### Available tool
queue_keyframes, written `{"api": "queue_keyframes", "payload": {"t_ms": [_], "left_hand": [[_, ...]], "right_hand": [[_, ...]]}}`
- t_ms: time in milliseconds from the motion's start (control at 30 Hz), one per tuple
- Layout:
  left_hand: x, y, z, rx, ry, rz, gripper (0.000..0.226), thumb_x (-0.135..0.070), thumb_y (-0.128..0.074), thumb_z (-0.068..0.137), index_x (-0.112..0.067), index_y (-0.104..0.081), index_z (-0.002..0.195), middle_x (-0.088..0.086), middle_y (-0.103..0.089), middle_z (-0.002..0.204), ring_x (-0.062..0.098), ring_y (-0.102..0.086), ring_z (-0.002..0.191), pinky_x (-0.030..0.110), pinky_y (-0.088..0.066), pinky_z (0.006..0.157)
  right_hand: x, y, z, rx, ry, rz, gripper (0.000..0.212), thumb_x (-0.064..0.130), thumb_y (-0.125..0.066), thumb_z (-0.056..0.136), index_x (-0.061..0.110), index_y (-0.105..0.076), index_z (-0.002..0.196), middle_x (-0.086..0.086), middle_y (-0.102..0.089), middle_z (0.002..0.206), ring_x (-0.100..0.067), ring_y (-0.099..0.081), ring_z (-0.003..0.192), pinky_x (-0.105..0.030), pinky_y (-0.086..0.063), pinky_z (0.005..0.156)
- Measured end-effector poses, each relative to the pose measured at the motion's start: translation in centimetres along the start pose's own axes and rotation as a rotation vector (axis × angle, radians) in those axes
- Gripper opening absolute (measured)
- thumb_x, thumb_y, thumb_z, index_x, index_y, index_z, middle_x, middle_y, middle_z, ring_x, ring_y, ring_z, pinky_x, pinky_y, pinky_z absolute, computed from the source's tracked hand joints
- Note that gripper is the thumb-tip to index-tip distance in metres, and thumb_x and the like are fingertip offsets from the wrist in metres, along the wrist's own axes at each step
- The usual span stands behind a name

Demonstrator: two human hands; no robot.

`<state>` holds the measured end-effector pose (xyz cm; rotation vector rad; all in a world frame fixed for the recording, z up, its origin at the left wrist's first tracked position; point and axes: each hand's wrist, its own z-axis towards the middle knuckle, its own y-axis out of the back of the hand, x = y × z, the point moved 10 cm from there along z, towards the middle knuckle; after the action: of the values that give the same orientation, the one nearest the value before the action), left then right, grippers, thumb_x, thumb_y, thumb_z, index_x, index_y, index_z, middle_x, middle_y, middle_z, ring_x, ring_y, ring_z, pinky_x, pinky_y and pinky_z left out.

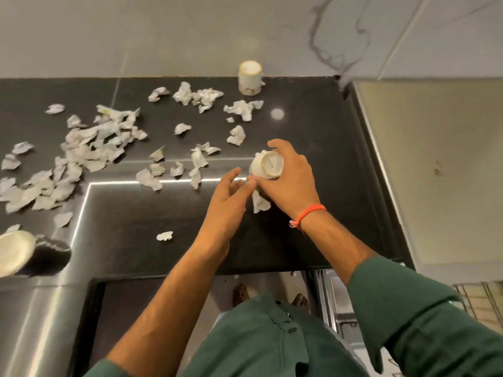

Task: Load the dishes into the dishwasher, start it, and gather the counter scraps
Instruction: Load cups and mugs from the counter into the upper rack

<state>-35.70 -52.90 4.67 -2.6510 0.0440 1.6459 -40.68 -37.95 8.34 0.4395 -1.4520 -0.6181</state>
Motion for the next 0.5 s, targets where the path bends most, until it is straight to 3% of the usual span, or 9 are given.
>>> {"api": "queue_keyframes", "payload": {"t_ms": [67,267,367,500], "left_hand": [[-0.8,-2.9,-0.1,0.069,-0.024,0.02,0.051,-0.037,-0.058,0.101,-0.035,-0.041,0.149,-0.011,-0.059,0.136,-0.002,-0.057,0.119,0.03,-0.045,0.104],[-2.2,-12.3,-2.0,0.235,-0.045,0.095,0.047,-0.037,-0.059,0.1,-0.038,-0.046,0.144,-0.008,-0.057,0.138,0.008,-0.055,0.127,0.044,-0.041,0.113],[-2.4,-17.8,-3.7,0.328,-0.057,0.156,0.043,-0.036,-0.059,0.1,-0.037,-0.05,0.142,-0.009,-0.062,0.133,0.007,-0.058,0.123,0.043,-0.043,0.112],[-1.7,-25.2,-6.7,0.48,-0.06,0.253,0.032,-0.035,-0.057,0.101,-0.037,-0.059,0.133,-0.014,-0.07,0.12,0.004,-0.062,0.117,0.04,-0.045,0.109]], "right_hand": [[-1.1,2.8,-1.2,-0.061,-0.025,0.001,0.07,0.031,-0.087,0.069,0.028,-0.053,0.13,0.012,-0.06,0.114,-0.019,-0.052,0.11,-0.031,-0.048,0.09],[-5.5,11.9,-5.6,-0.254,-0.116,0.025,0.062,0.031,-0.088,0.065,0.025,-0.055,0.117,0.006,-0.065,0.102,-0.02,-0.06,0.097,-0.038,-0.054,0.078],[-8.1,17.0,-8.2,-0.347,-0.153,-0.001,0.06,0.031,-0.091,0.062,0.022,-0.055,0.108,0.005,-0.065,0.092,-0.017,-0.063,0.085,-0.037,-0.055,0.071],[-12.7,22.7,-12.0,-0.427,-0.235,-0.035,0.061,0.035,-0.089,0.061,0.022,-0.05,0.106,0.0,-0.065,0.087,-0.025,-0.062,0.081,-0.042,-0.052,0.066]]}}
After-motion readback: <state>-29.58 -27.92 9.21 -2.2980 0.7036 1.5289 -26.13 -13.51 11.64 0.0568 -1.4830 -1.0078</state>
